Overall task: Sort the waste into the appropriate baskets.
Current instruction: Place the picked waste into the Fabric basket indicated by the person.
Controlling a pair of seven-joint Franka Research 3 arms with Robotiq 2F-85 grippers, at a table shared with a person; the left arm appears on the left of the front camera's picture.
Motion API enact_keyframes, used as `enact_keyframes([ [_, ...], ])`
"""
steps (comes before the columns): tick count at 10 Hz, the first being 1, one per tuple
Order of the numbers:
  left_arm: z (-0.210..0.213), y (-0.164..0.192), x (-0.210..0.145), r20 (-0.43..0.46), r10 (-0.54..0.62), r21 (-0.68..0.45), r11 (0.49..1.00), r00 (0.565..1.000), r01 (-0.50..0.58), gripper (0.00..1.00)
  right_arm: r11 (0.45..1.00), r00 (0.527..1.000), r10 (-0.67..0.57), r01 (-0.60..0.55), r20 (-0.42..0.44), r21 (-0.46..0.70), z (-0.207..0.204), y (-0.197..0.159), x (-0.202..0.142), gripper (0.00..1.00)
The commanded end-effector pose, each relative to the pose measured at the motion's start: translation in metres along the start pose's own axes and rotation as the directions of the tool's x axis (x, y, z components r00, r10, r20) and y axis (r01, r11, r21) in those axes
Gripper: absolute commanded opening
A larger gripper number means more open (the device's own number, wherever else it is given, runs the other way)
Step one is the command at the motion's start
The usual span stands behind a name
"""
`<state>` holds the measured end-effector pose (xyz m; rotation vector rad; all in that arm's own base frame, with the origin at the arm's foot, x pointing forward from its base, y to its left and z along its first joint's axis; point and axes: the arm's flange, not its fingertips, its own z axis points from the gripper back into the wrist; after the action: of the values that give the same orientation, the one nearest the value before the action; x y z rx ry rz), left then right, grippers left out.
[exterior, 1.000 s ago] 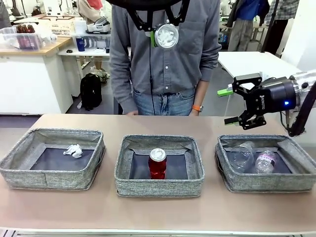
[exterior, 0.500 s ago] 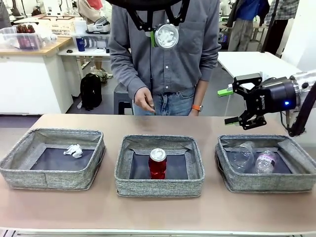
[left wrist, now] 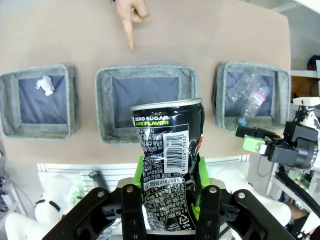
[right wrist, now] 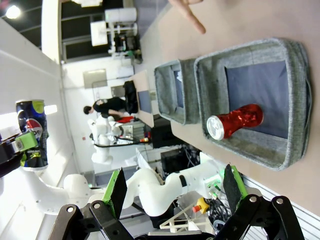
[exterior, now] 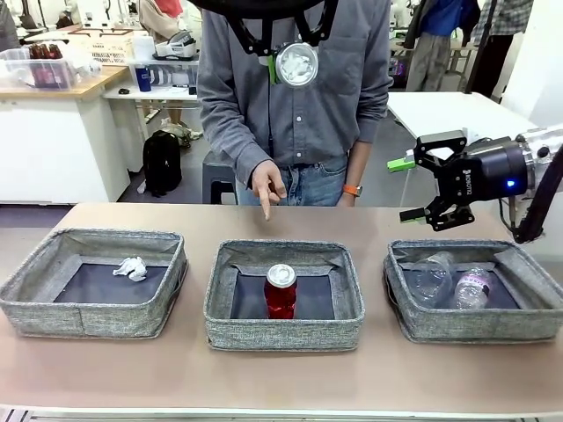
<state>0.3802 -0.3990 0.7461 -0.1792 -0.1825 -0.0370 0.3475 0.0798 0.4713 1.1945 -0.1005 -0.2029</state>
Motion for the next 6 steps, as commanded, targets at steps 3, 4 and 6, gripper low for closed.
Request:
enact_keyframes([
  [3,0.003,0.001,-0.001,-0.006,-0.004,-0.006,1.0,1.0,0.004,0.41,1.0,1.0,-0.016,0.016,-0.007,-0.007,0.002,0.003,0.0,1.0],
  [4,0.0,0.0,0.0,0.0,0.0,0.0,1.0,1.0,0.0,0.41,1.0,1.0,-0.016,0.016,-0.007,-0.007,0.002,0.003,0.0,1.0],
  [6,-0.041,0.015,-0.019,0.052,-0.075,0.054,0.996,0.996,0.073,0.41,1.0,1.0,-0.016,0.016,-0.007,-0.007,0.002,0.003,0.0,1.0],
])
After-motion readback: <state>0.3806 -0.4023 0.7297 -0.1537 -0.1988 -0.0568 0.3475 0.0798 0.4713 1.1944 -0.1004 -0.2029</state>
